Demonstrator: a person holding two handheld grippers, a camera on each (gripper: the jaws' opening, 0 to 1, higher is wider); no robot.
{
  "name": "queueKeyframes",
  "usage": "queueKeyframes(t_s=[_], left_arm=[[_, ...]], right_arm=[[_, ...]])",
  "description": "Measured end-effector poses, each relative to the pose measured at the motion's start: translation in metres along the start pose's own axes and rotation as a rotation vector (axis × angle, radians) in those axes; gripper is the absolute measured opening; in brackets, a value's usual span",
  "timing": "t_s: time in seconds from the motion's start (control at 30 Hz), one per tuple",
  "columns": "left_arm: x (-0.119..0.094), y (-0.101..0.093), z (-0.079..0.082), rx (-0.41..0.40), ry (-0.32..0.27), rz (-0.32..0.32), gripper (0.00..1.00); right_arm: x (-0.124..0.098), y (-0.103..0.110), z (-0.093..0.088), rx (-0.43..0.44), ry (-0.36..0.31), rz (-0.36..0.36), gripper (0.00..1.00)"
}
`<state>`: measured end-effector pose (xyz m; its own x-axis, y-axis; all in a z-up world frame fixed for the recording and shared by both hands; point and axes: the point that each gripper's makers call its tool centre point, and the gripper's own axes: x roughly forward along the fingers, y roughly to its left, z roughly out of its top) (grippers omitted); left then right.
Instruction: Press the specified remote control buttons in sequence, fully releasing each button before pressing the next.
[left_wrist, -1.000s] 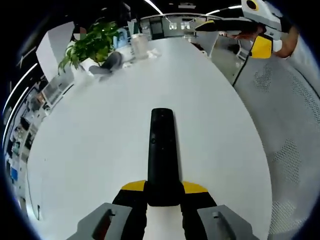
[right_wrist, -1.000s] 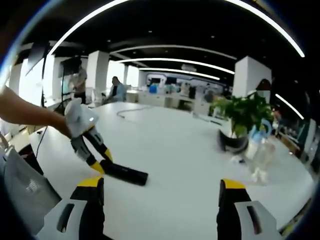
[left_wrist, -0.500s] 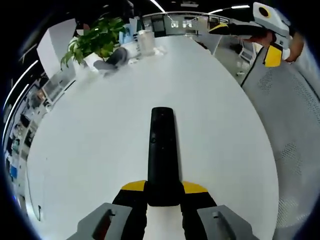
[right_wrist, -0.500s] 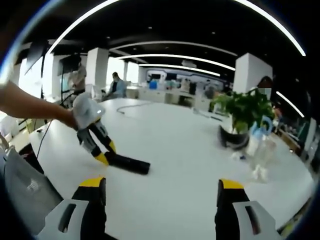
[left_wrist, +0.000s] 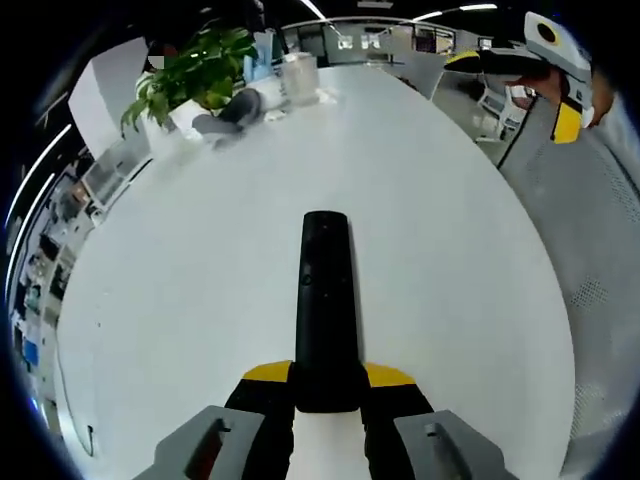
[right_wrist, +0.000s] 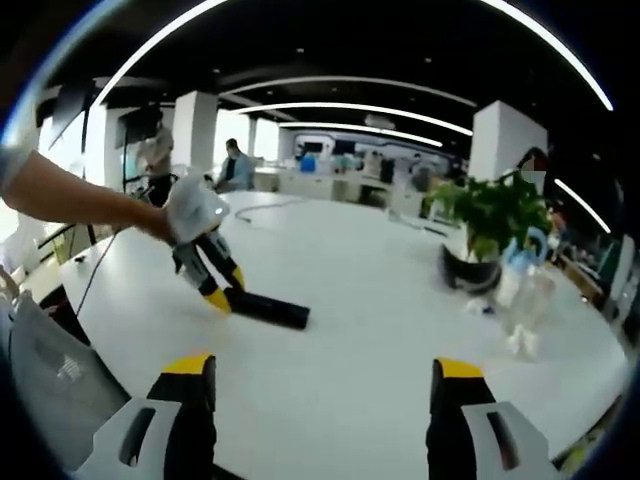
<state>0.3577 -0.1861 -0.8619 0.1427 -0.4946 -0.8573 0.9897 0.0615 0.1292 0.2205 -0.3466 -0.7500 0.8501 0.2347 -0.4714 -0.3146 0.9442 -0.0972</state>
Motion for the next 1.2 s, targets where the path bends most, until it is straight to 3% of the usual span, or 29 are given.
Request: queueKeyframes(t_s=[1.2], left_arm=[[0.004, 0.073, -0.009, 0.017, 0.053, 0.009, 0.24]], right_arm=[[0.002, -0.002, -0.007, 0.014, 0.038, 0.002, 0.83]])
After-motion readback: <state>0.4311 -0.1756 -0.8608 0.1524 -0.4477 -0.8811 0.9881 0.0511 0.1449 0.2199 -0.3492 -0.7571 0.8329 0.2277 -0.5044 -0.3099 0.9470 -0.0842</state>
